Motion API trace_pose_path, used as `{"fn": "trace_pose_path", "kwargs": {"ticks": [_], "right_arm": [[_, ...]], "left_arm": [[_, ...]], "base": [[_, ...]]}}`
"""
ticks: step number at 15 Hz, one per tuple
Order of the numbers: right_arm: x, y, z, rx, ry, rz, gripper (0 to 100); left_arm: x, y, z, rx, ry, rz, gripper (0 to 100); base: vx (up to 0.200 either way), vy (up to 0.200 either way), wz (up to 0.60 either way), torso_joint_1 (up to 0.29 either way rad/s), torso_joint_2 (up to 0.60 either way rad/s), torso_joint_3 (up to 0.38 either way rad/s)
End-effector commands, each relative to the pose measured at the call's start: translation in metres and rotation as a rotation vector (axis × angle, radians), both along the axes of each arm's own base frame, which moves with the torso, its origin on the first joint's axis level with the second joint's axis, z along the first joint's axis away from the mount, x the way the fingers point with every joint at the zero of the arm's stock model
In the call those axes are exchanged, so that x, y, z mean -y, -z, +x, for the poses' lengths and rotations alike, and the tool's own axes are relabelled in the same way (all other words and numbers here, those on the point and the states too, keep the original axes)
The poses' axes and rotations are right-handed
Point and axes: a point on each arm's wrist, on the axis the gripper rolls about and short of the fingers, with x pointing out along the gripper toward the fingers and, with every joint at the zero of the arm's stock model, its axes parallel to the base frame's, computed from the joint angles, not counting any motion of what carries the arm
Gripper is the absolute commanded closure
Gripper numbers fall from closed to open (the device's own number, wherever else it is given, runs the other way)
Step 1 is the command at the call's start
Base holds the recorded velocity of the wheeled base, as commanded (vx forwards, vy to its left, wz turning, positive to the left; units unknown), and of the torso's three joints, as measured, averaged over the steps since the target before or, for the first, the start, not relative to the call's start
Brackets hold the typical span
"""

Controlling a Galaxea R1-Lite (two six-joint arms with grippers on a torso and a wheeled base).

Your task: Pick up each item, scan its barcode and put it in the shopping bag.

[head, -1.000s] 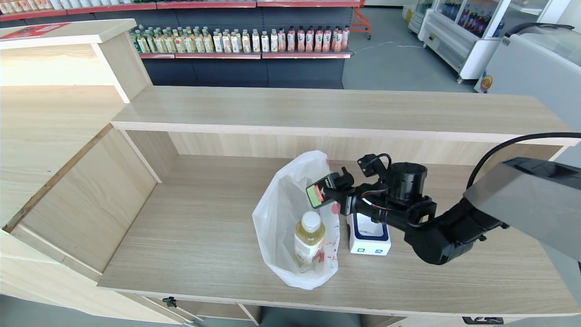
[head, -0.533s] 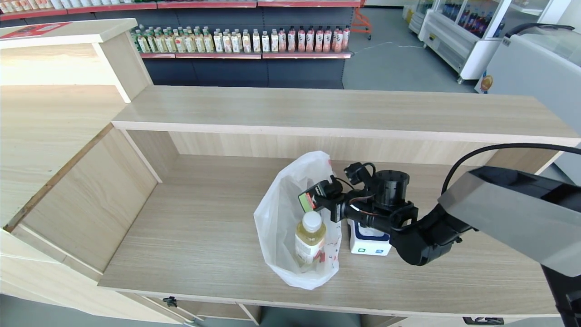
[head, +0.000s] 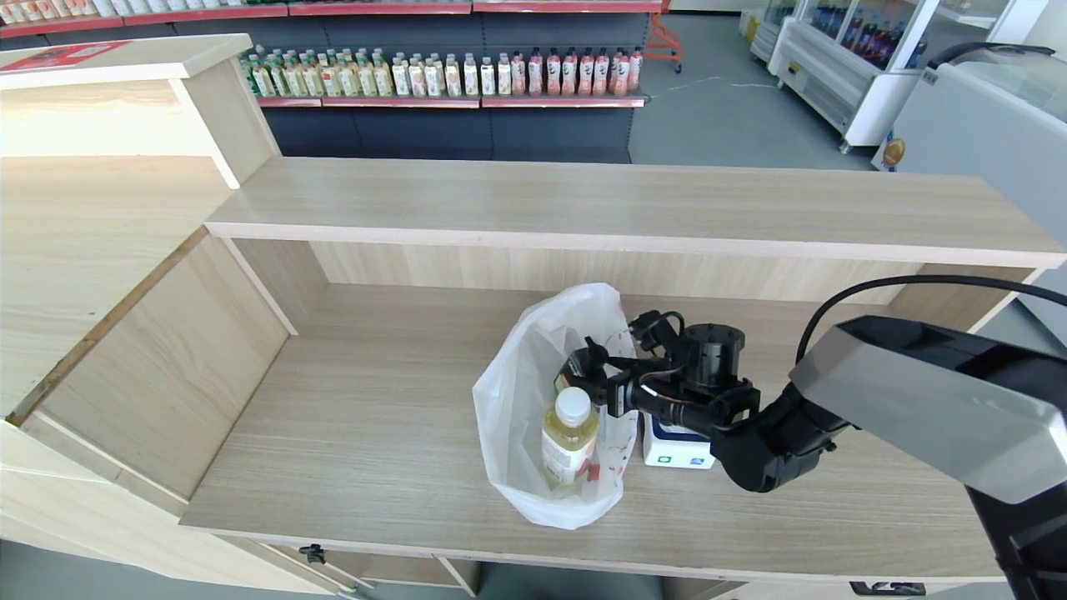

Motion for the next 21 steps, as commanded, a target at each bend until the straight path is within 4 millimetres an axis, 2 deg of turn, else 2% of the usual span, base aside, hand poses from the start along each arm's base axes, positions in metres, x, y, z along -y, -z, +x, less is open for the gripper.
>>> {"fn": "trace_pose_path", "kwargs": {"ticks": [1, 2, 4, 7, 8, 10, 11, 12, 14, 15, 16, 19, 21], "right_arm": [[0.002, -0.007, -0.003, -0.005, 0.005, 0.014, 0], [0.004, -0.016, -0.005, -0.008, 0.011, 0.043, 0], [0.011, -0.048, -0.013, -0.005, 0.027, 0.128, 0], [0.029, -0.105, -0.042, -0.018, 0.043, 0.28, 0], [0.045, -0.127, -0.065, 0.0, 0.055, 0.308, 0], [0.073, -0.155, -0.107, 0.049, 0.077, 0.319, 0], [0.086, -0.161, -0.129, 0.049, 0.097, 0.302, 0], [0.108, -0.165, -0.165, 0.052, 0.14, 0.25, 0], [0.142, -0.153, -0.222, 0.074, 0.279, 0.104, 0], [0.152, -0.142, -0.242, 0.075, 0.355, 0.053, 0], [0.163, -0.125, -0.279, 0.069, 0.458, 0.011, 0], [0.184, -0.073, -0.356, -0.01, 0.661, -0.071, 0], [0.187, -0.054, -0.388, 0.01, 0.729, -0.065, 0]], "left_arm": [[0.0, 0.0, 0.0, 0.0, 0.0, -0.001, 0], [0.0, 0.0, 0.0, 0.0, 0.0, -0.001, 0], [0.0, 0.0, 0.0, 0.0, 0.0, -0.001, 0], [0.0, 0.0, 0.0, 0.0, 0.0, -0.001, 0], [0.0, 0.0, 0.0, 0.0, 0.0, -0.001, 0], [0.0, 0.0, 0.0, 0.0, 0.0, -0.001, 0], [0.0, 0.0, 0.0, 0.0, 0.0, -0.001, 0], [0.0, 0.0, 0.0, 0.0, 0.0, -0.001, 0], [0.0, 0.0, 0.0, 0.0, 0.0, -0.001, 0], [0.0, 0.0, 0.0, 0.0, 0.0, -0.001, 0], [0.0, 0.0, 0.0, 0.0, 0.0, -0.001, 0], [0.0, 0.0, 0.0, 0.0, 0.0, -0.001, 0], [0.0, 0.0, 0.0, 0.0, 0.0, -0.001, 0]], "base": [[0.0, 0.0, 0.0, 0.0, 0.0, 0.0], [0.0, 0.0, 0.0, 0.0, 0.0, 0.0], [0.0, 0.0, 0.0, 0.0, 0.0, 0.0], [0.0, 0.0, 0.0, 0.0, 0.0, 0.0], [0.0, 0.0, 0.0, 0.0, 0.0, 0.0], [0.0, 0.0, 0.0, 0.0, 0.0, 0.0], [0.0, 0.0, 0.0, 0.0, 0.0, 0.0], [0.0, 0.0, 0.0, 0.0, 0.0, 0.0], [0.0, 0.0, 0.0, 0.0, 0.0, 0.0], [0.0, 0.0, 0.0, 0.0, 0.0, 0.0], [0.0, 0.0, 0.0, 0.0, 0.0, 0.0], [0.0, 0.0, 0.0, 0.0, 0.0, 0.0], [0.0, 0.0, 0.0, 0.0, 0.0, 0.0]]}}
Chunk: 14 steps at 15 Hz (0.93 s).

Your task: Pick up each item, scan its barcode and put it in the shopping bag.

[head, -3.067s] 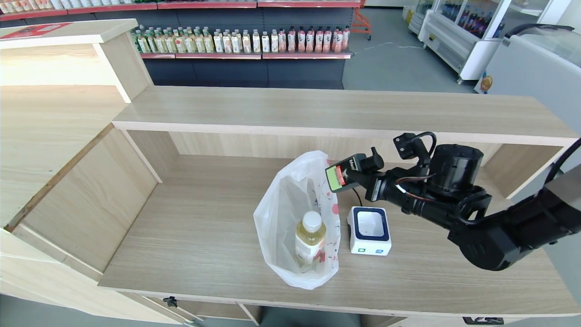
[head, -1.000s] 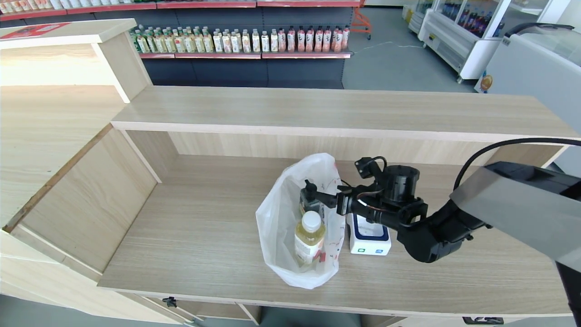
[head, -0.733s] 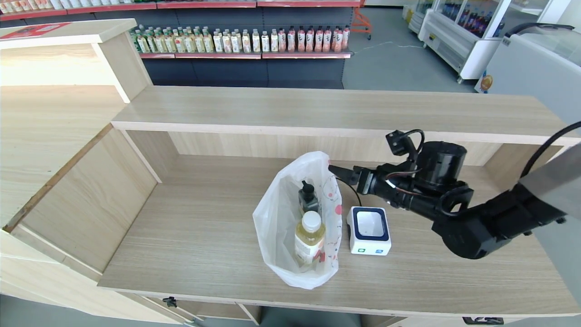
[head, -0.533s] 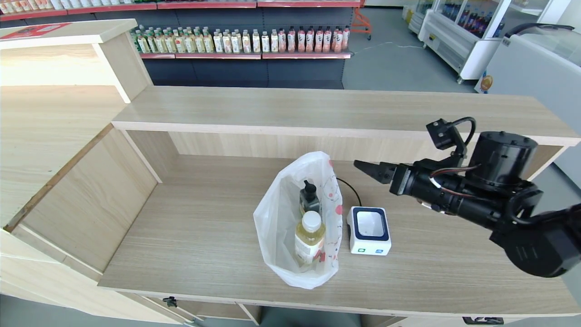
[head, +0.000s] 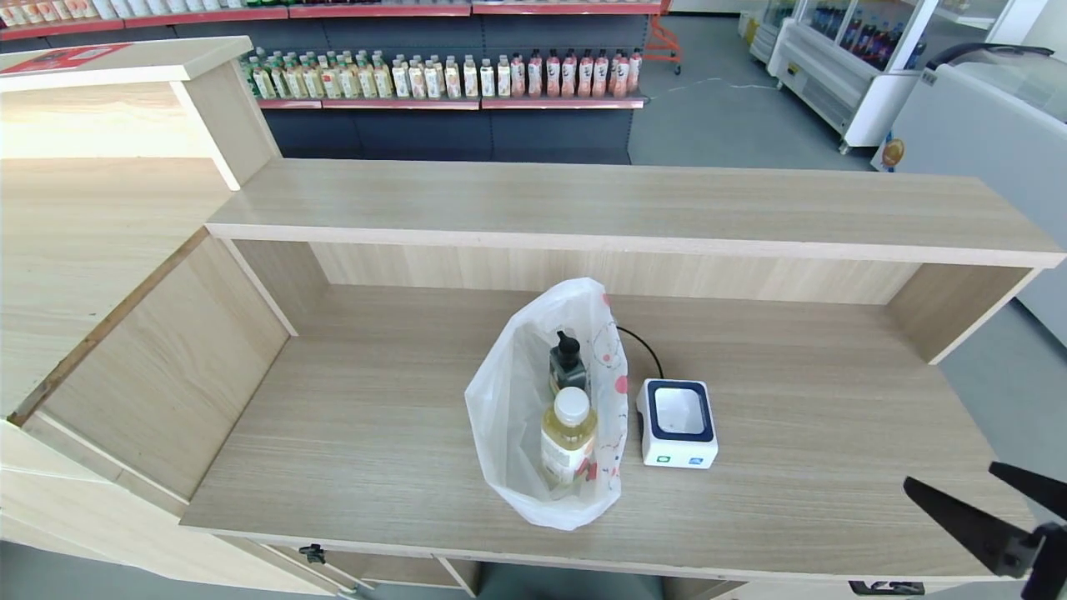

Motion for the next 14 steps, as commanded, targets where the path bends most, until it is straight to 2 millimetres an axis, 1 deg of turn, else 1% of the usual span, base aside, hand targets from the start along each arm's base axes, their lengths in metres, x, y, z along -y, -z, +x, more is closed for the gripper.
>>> {"fn": "trace_pose_path", "kwargs": {"ticks": [1, 2, 4, 5, 7, 14], "right_arm": [[0.014, 0.061, -0.085, 0.076, 0.195, -0.055, 0], [0.013, 0.065, -0.092, 0.119, 0.19, -0.08, 0], [0.013, 0.067, -0.099, 0.201, 0.182, -0.089, 0], [0.013, 0.068, -0.105, 0.269, 0.184, -0.094, 0], [0.015, 0.071, -0.105, 0.24, 0.25, -0.106, 0], [0.014, 0.073, -0.105, 0.222, 0.244, -0.109, 0]], "left_arm": [[0.0, 0.0, 0.0, 0.0, 0.0, -0.001, 0], [0.0, 0.0, 0.0, 0.0, 0.0, -0.001, 0], [0.0, 0.0, 0.0, 0.0, 0.0, -0.001, 0], [0.0, 0.0, 0.0, 0.0, 0.0, -0.001, 0], [0.0, 0.0, 0.0, 0.0, 0.0, -0.001, 0], [0.0, 0.0, 0.0, 0.0, 0.0, -0.001, 0]], "base": [[0.0, 0.0, 0.0, 0.0, 0.0, 0.0], [0.0, 0.0, 0.0, 0.0, 0.0, 0.0], [0.0, 0.0, 0.0, 0.0, 0.0, 0.0], [0.0, 0.0, 0.0, 0.0, 0.0, 0.0], [0.0, 0.0, 0.0, 0.0, 0.0, 0.0], [0.0, 0.0, 0.0, 0.0, 0.0, 0.0]]}}
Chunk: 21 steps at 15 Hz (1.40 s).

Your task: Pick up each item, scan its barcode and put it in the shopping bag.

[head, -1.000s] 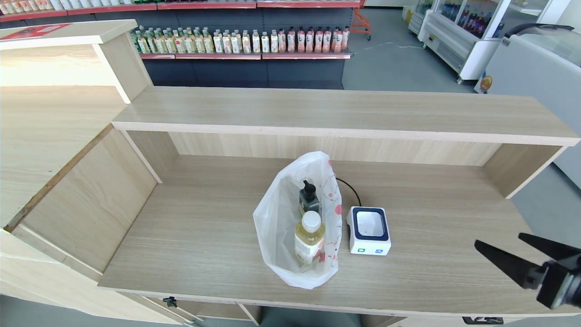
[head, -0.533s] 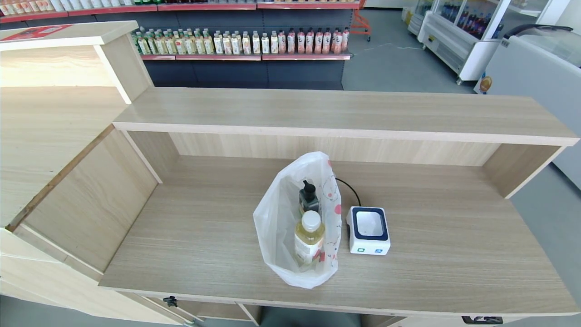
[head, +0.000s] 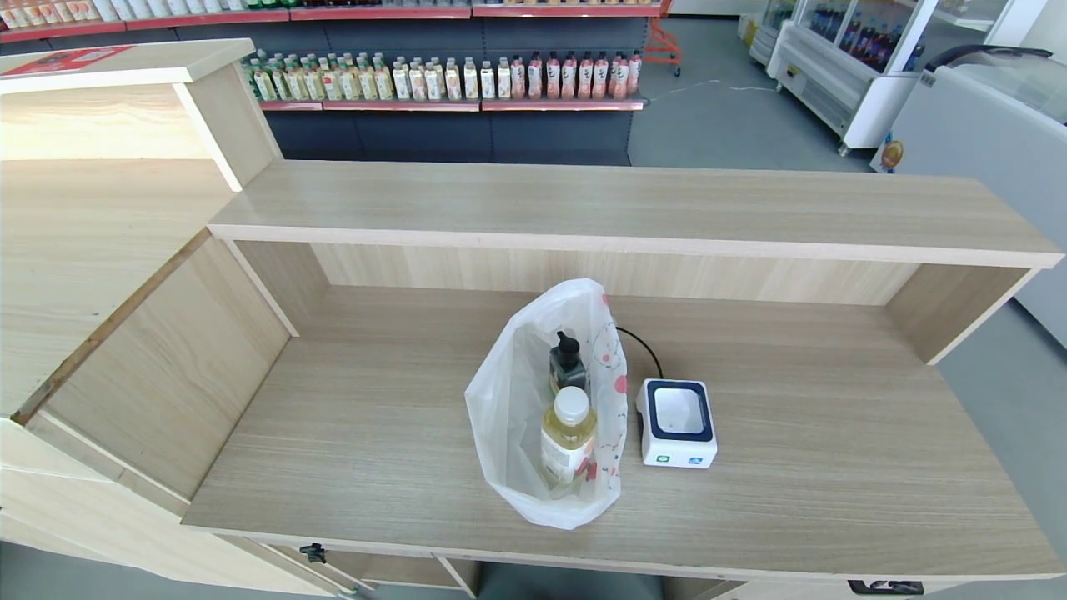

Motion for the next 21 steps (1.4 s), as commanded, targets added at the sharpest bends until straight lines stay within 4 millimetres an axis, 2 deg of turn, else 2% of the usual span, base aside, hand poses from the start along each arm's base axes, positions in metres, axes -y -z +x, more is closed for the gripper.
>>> {"fn": "trace_pose_path", "kwargs": {"ticks": [1, 16, 19, 21], "right_arm": [[0.0, 0.0001, 0.0, 0.0, 0.001, 0.002, 0], [0.0, 0.0001, 0.0, -0.001, 0.001, -0.004, 0], [0.0, 0.0001, 0.0, -0.001, 0.001, -0.004, 0], [0.0, 0.0001, 0.0, -0.001, 0.001, -0.004, 0]], "left_arm": [[0.0, 0.0, 0.0, 0.0, 0.0, 0.0, 0], [0.0, 0.0, 0.0002, -0.003, 0.001, 0.012, 0], [0.0, 0.0, 0.0002, -0.003, 0.001, 0.009, 0], [0.0, 0.0, 0.0, 0.0, 0.001, 0.007, 0]], "base": [[0.0, 0.0, 0.0, 0.0, 0.0, 0.0], [0.0, 0.0, 0.0, 0.0, 0.0, 0.0], [0.2, -0.2, 0.0, 0.002, 0.0, 0.001], [0.0, -0.2, 0.0, 0.005, 0.0, 0.007]]}}
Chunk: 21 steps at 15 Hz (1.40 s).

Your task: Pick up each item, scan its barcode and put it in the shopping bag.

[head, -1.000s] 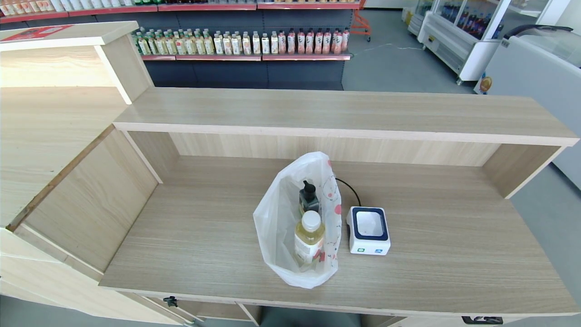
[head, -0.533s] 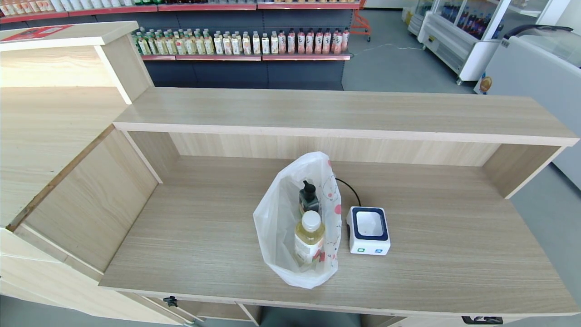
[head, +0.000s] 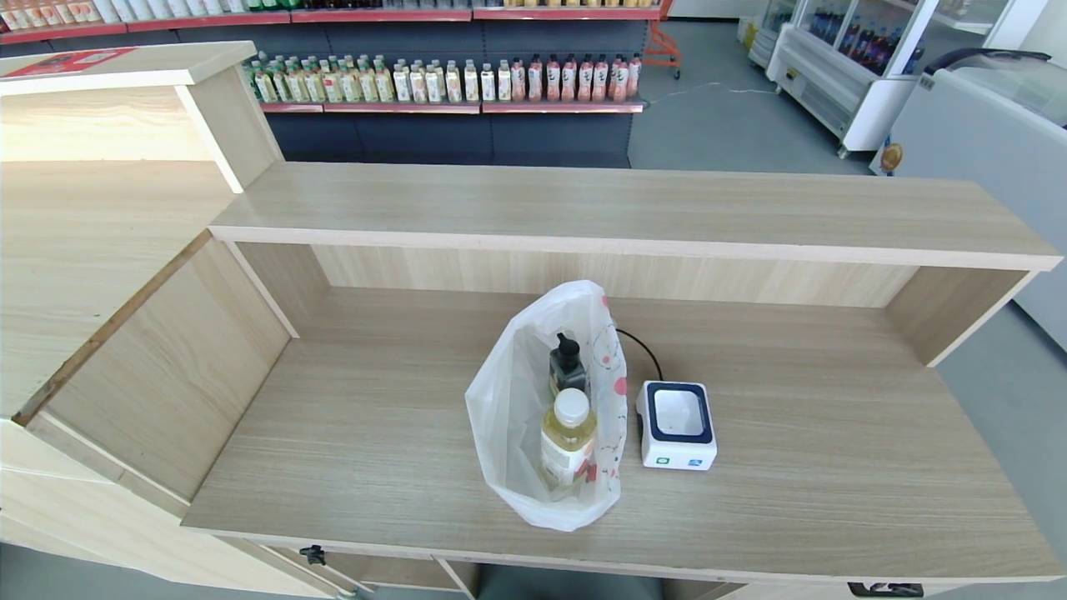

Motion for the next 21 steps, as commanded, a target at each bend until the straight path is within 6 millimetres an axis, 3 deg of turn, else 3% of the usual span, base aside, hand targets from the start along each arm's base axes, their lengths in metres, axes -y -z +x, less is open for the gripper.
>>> {"fn": "trace_pose_path", "kwargs": {"ticks": [1, 5, 10, 18, 19, 21], "right_arm": [[0.0, -0.0001, 0.0003, -0.004, 0.0, 0.0, 0], [0.0, -0.0001, 0.0003, -0.004, 0.0, 0.001, 0], [0.0, -0.0001, 0.0003, -0.004, 0.0, 0.001, 0], [0.0, 0.0001, 0.0003, -0.005, -0.002, 0.009, 0], [0.0, 0.0001, 0.0003, -0.005, 0.0, 0.009, 100], [0.0, 0.0001, 0.0003, -0.005, 0.0, 0.003, 100]], "left_arm": [[0.0, 0.0001, 0.0, 0.0, 0.0, 0.0, 0], [0.0, 0.0001, -0.0001, 0.001, 0.0, -0.002, 0], [0.0, 0.0001, -0.0001, 0.001, -0.002, 0.0, 0], [0.0, 0.0001, -0.0001, 0.001, -0.002, -0.002, 0], [0.0, 0.0001, -0.0001, 0.001, -0.002, -0.002, 0], [0.0, 0.0001, -0.0001, 0.001, -0.002, -0.002, 0]], "base": [[0.0, -0.2, 0.0, -0.012, -0.01, 0.017], [0.0, 0.0, 0.0, 0.0, 0.0, 0.0], [0.0, -0.2, 0.0, -0.006, 0.0, 0.002], [0.0, 0.0, 0.0, 0.0, 0.0, 0.0], [0.0, 0.0, 0.0, 0.0, 0.0, 0.0], [0.0, 0.0, 0.0, 0.0, 0.0, 0.0]]}}
